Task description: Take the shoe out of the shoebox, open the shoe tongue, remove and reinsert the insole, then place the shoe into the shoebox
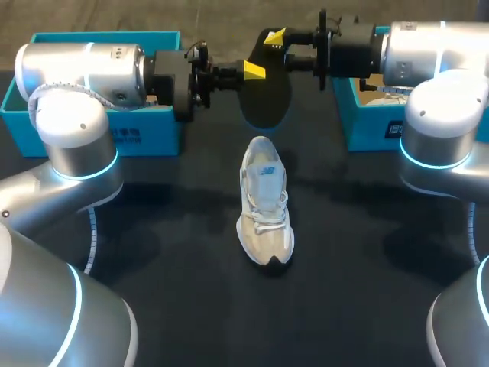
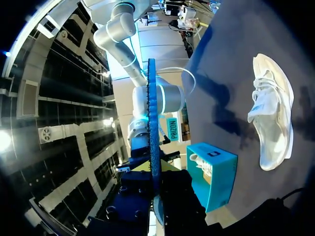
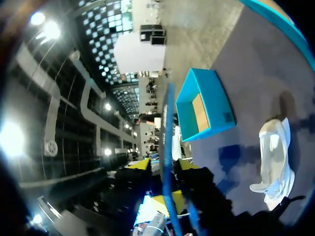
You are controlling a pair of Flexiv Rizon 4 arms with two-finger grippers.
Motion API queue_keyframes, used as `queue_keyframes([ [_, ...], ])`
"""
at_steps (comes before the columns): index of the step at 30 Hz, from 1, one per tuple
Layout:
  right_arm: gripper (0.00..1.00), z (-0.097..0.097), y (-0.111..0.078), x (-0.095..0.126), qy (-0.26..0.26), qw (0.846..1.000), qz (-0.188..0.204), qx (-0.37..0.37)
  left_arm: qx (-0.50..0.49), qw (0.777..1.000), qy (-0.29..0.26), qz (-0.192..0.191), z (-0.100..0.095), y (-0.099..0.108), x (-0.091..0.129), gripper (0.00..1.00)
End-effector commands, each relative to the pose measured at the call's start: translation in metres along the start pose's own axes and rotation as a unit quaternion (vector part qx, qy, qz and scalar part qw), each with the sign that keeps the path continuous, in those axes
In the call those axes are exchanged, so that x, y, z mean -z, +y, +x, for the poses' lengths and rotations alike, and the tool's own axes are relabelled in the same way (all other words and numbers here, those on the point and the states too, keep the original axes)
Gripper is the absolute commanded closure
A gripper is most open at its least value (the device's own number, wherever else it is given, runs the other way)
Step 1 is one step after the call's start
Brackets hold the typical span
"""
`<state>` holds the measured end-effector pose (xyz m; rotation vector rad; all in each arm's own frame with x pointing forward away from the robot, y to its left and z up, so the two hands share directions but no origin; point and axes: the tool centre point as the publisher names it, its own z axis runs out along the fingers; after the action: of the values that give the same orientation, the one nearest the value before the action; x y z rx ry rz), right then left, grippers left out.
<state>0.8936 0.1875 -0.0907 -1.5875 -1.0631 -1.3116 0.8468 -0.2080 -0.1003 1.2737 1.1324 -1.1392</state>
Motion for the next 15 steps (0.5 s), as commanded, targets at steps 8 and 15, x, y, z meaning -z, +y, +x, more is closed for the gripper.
queue_keyframes([
  [8,0.00,-0.017,-0.027,0.044,0.013,0.996,0.047,0.074,0.014,1.000,0.005,-0.008,-0.004,-0.001,0.028,1.00],
  [15,0.00,-0.022,-0.036,0.065,0.034,0.990,0.086,0.109,0.021,1.000,0.008,-0.021,-0.001,-0.003,0.036,1.00],
])
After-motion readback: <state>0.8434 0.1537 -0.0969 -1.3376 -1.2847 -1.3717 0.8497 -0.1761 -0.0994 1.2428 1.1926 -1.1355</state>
